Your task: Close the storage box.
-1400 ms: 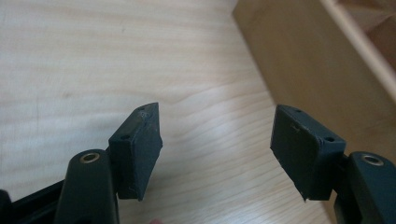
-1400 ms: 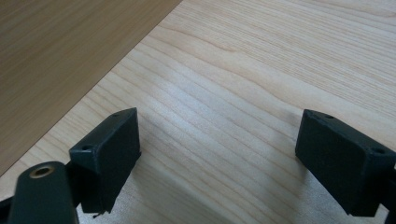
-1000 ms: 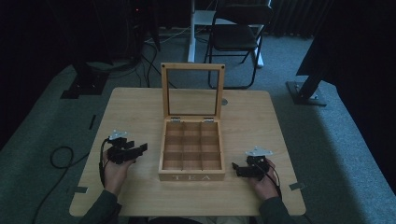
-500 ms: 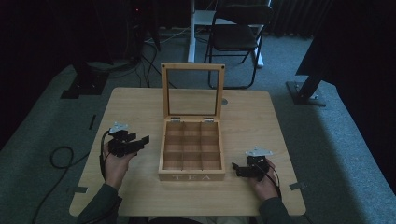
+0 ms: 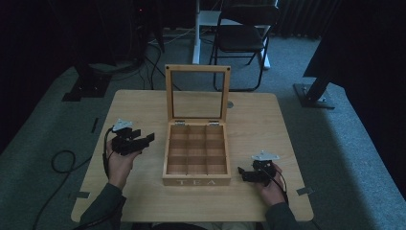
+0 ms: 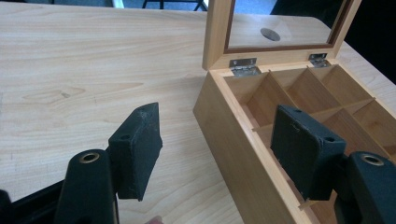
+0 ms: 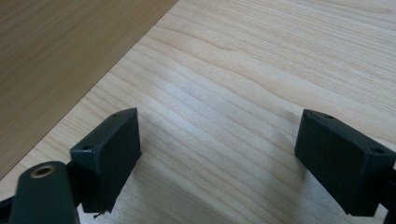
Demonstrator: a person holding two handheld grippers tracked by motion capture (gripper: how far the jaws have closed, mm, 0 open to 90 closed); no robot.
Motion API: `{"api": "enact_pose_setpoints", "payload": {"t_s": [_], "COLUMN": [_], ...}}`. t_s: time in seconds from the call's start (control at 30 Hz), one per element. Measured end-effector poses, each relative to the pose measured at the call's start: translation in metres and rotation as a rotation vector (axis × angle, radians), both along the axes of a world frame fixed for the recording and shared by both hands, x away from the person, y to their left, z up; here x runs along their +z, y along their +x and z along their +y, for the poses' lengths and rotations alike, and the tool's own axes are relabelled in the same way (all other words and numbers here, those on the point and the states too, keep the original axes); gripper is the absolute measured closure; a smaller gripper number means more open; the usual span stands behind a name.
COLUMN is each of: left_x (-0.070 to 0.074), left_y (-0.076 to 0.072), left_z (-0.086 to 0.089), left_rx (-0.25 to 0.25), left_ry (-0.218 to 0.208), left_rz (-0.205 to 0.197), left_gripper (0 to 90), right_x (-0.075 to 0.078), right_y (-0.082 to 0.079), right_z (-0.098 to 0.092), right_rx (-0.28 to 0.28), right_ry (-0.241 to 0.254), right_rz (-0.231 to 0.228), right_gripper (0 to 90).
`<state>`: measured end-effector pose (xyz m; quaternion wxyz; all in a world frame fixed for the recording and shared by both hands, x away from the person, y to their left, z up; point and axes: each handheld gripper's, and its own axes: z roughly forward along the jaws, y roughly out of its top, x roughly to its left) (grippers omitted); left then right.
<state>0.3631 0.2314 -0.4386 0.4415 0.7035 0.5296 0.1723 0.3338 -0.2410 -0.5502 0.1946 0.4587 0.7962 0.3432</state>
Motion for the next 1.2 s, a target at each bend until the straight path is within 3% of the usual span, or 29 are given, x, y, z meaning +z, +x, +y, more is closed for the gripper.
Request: {"api": "enact_pose_setpoints", "payload": {"t_s": [1.0,1.2], "left_x": [0.022,0.03], "left_y": [0.027,0.036], "left_z": [-0.019,-0.016], "left_rx": [-0.025,-0.019], "left_ry": [0.017,-0.01], "left_rz": [-0.05,-0.075], "left_gripper": [33.5,33.5], "right_x": [0.0,0.0], "right_y": [0.0,0.0], "right_z": [0.0,0.0], "right_rx": [0.0,0.0], "right_ry": [0.0,0.0], "right_rz": [0.0,0.0], "right_gripper": [13.8,13.8]}}
